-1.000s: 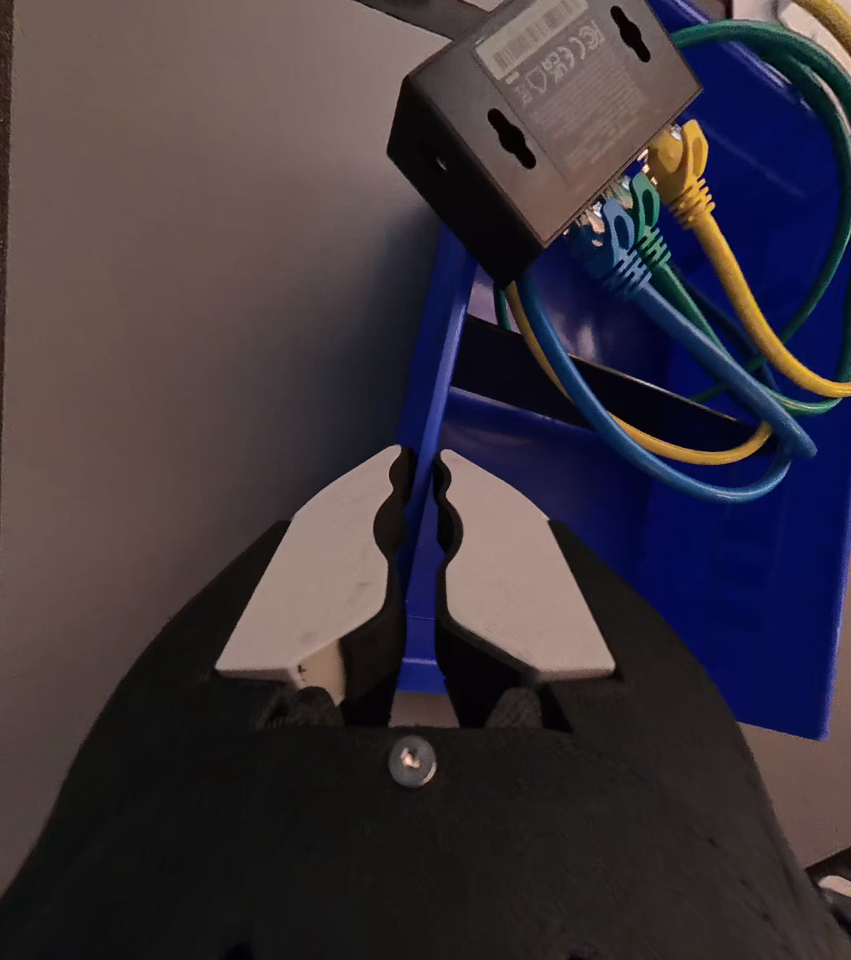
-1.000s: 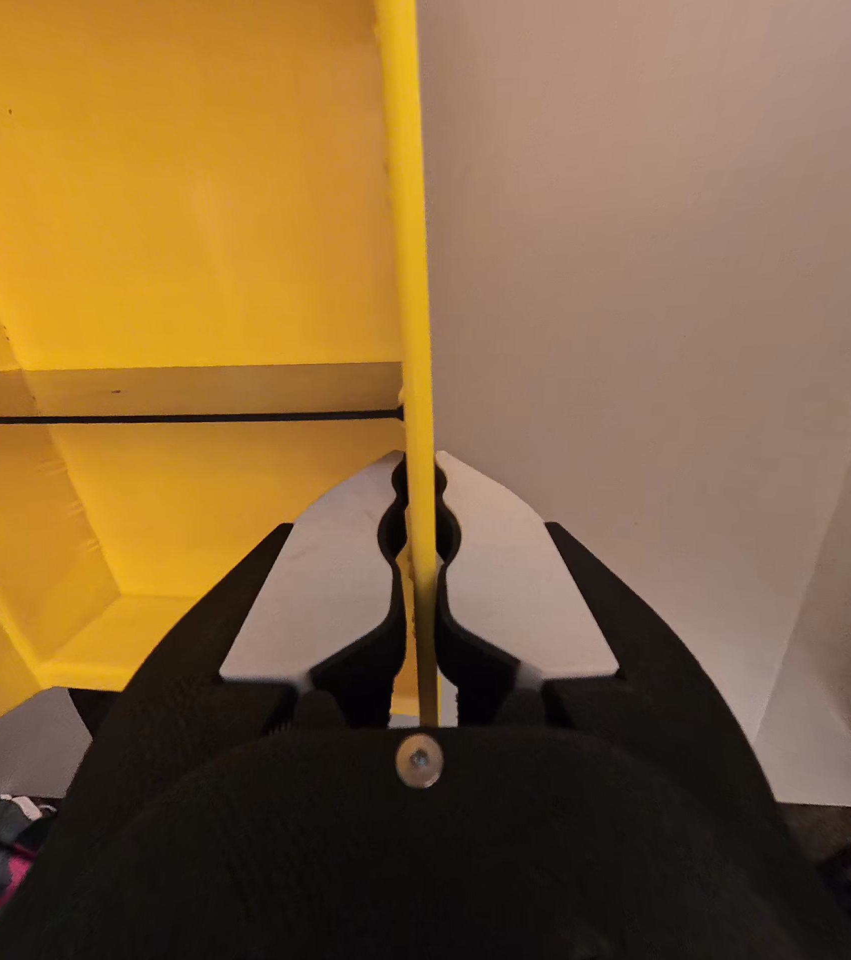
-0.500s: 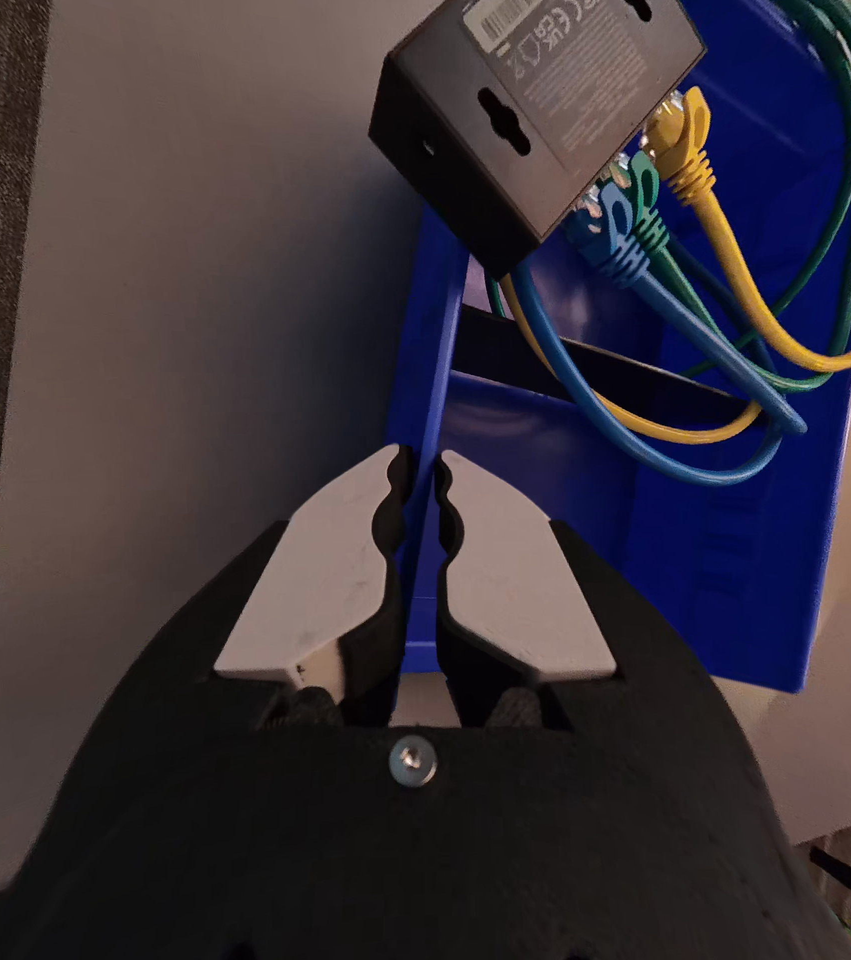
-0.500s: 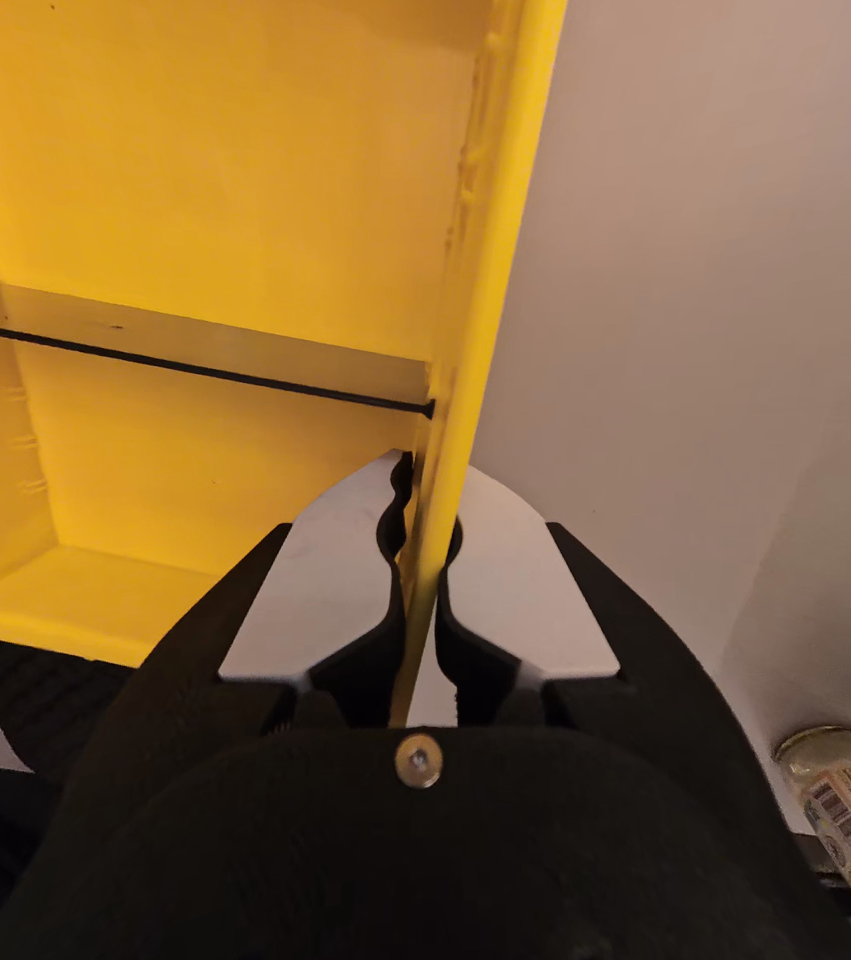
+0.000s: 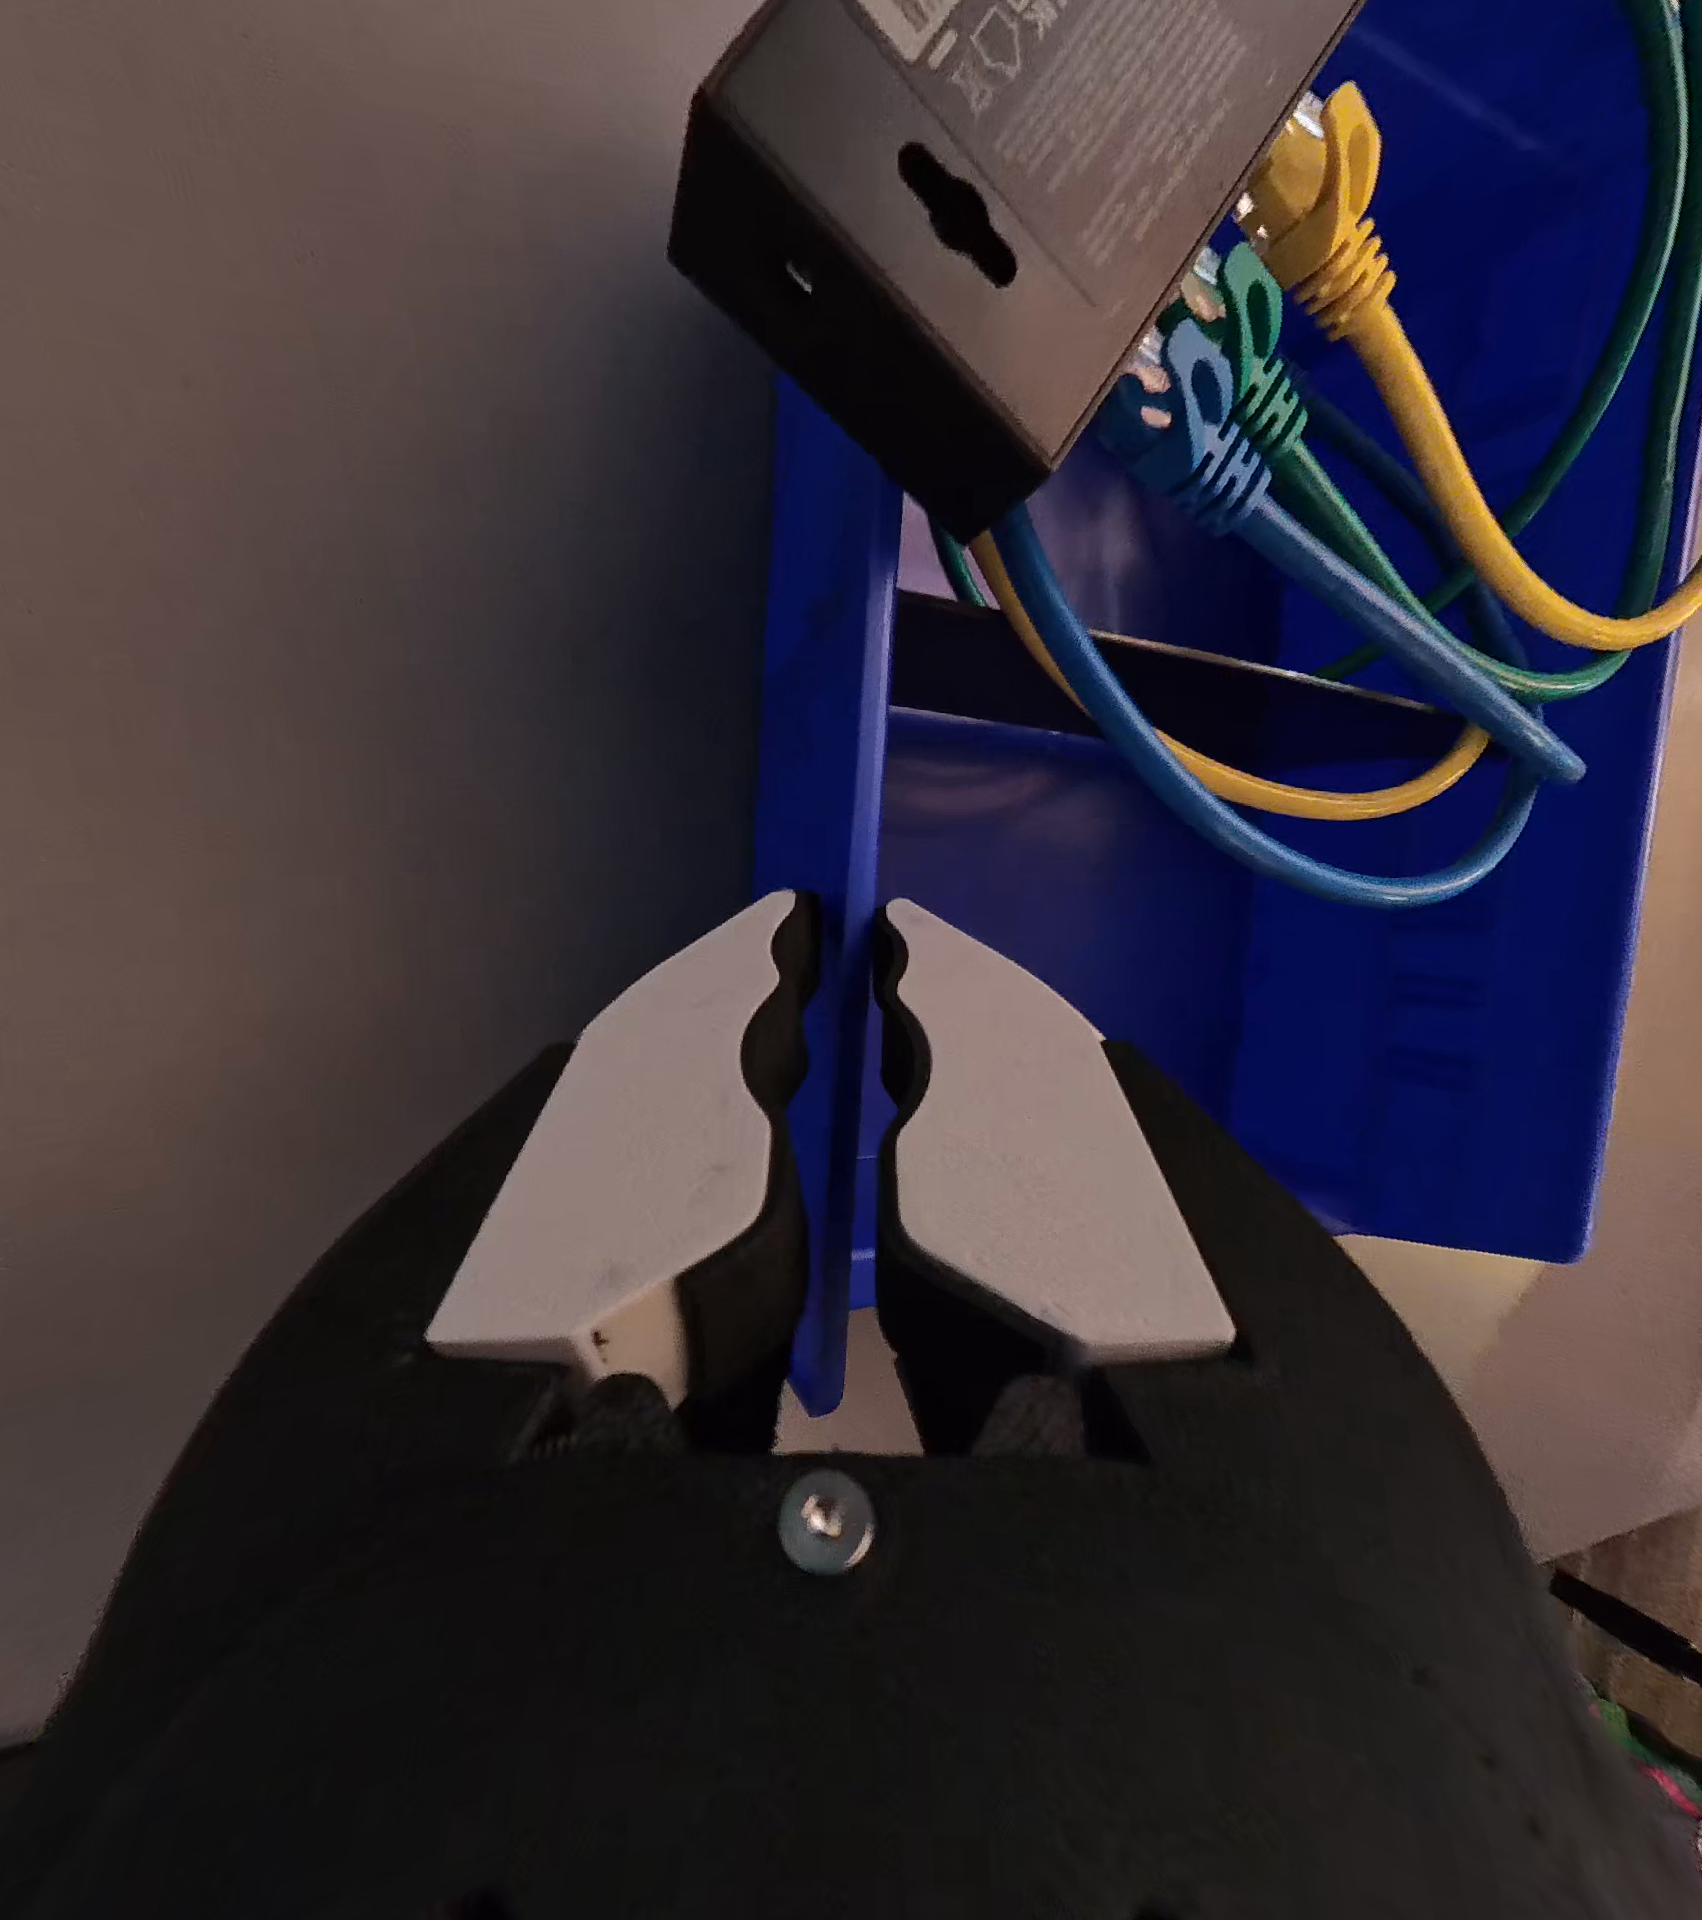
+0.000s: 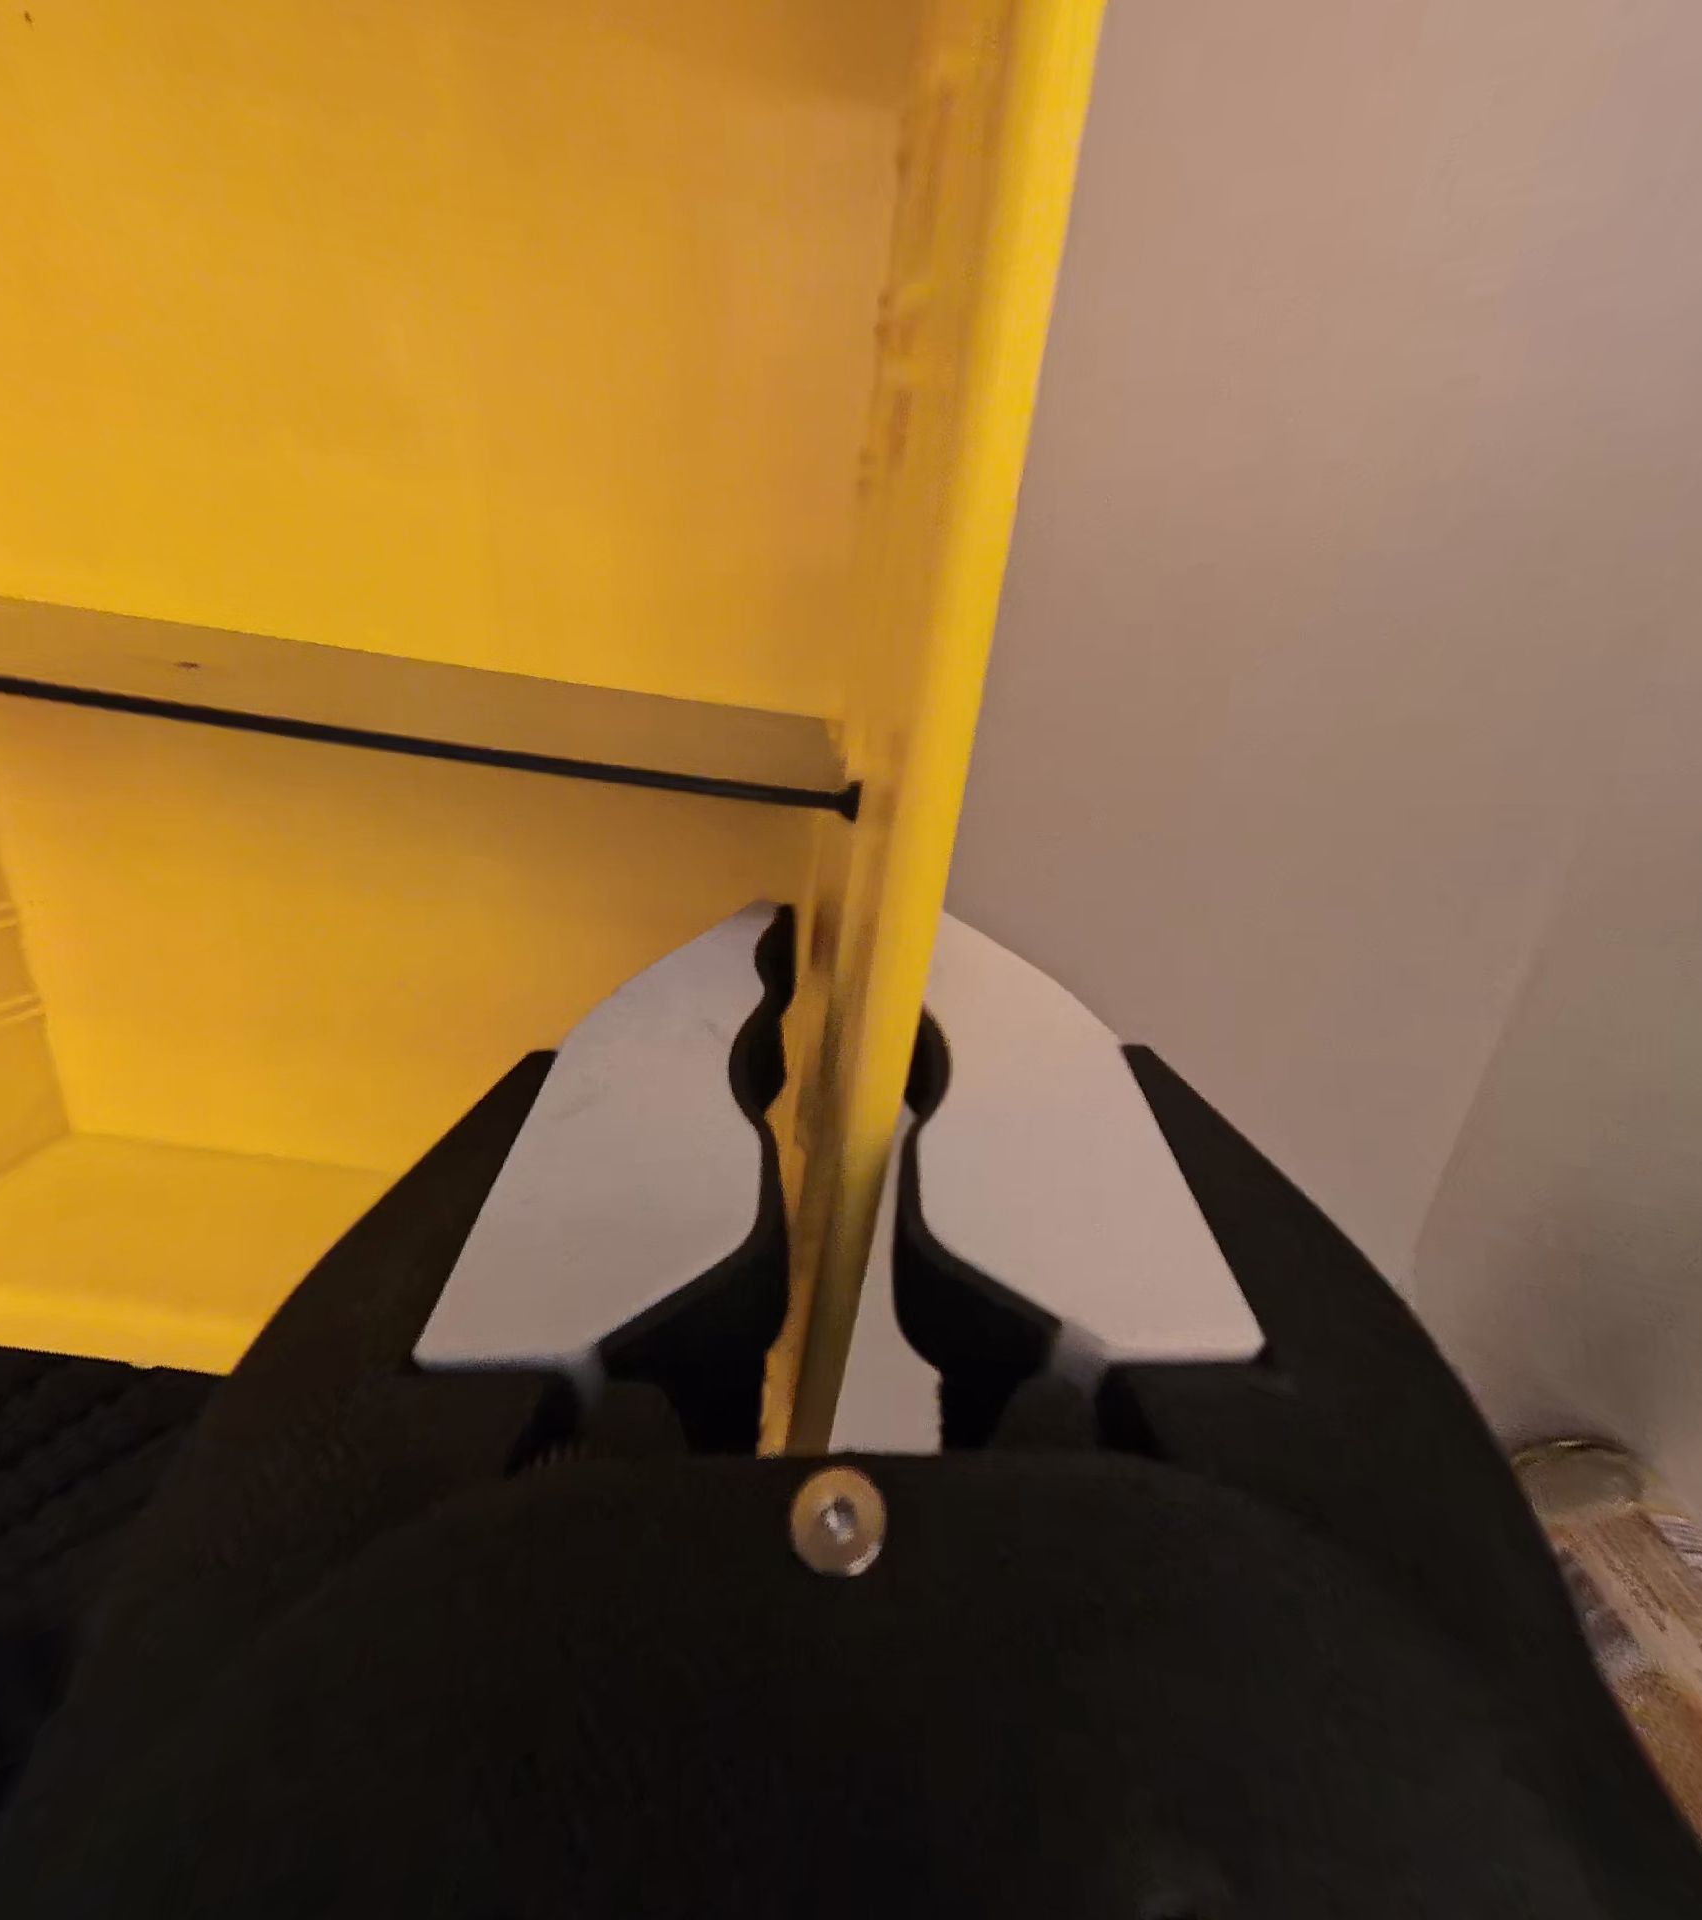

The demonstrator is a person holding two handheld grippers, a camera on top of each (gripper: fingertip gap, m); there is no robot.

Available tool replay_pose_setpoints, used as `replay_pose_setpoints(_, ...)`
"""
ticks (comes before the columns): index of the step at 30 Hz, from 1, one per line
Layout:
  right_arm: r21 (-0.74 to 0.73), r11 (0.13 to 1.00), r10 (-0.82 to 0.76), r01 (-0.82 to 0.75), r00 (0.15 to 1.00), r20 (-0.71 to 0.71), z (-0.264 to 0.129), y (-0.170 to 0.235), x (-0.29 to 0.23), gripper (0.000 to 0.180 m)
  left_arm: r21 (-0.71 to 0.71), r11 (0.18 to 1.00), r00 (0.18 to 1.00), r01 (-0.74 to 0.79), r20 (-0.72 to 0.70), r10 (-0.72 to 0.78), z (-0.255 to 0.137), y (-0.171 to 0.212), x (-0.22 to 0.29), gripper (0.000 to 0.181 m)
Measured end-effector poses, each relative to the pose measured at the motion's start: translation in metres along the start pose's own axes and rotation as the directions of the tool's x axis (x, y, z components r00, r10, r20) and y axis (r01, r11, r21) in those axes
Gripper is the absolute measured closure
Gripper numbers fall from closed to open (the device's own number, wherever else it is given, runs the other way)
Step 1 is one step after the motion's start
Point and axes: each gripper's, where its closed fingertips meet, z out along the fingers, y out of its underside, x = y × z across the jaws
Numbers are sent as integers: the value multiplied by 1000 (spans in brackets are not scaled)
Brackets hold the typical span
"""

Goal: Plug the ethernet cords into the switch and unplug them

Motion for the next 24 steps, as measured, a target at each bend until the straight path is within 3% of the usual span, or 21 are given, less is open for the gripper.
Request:
replay_pose_setpoints(2, 6, 999, -35, 36, 999, -34, -3, 0, 1, 145, 42, 999, 1000, -8, 16, 7, -7, -6, -1, 171)
replay_pose_setpoints(7, 104, 992, -68, 77, 994, -88, -31, -11, -1, 131, 281, 956, 992, -81, 120, 49, -47, -39, -7, 150)
replay_pose_setpoints(11, 321, 940, -67, 117, 984, -163, -81, -33, -6, 129, 523, 820, 973, -232, 122, 197, -65, -82, 15, 112)
replay_pose_setpoints(14, 585, 798, -99, 145, 989, -110, -128, -63, -46, 129, 594, 726, 935, -345, 156, 317, -59, -101, 31, 99)
replay_pose_setpoints(16, 728, 665, -168, 166, 983, -71, -160, -79, -84, 129, 564, 704, 900, -431, 207, 384, -48, -102, 31, 83)
replay_pose_setpoints(18, 840, 514, -245, 177, 968, -54, -190, -92, -125, 129, 500, 696, 857, -515, 294, 424, -37, -101, 21, 82)
replay_pose_setpoints(21, 927, 319, -382, 197, 922, -64, -227, -103, -186, 129, 398, 717, 820, -572, 299, 488, -16, -94, 13, 81)
replay_pose_setpoints(24, 953, 194, -505, 234, 856, -108, -248, -110, -242, 127, 392, 732, 831, -557, 251, 497, -5, -97, 11, 80)
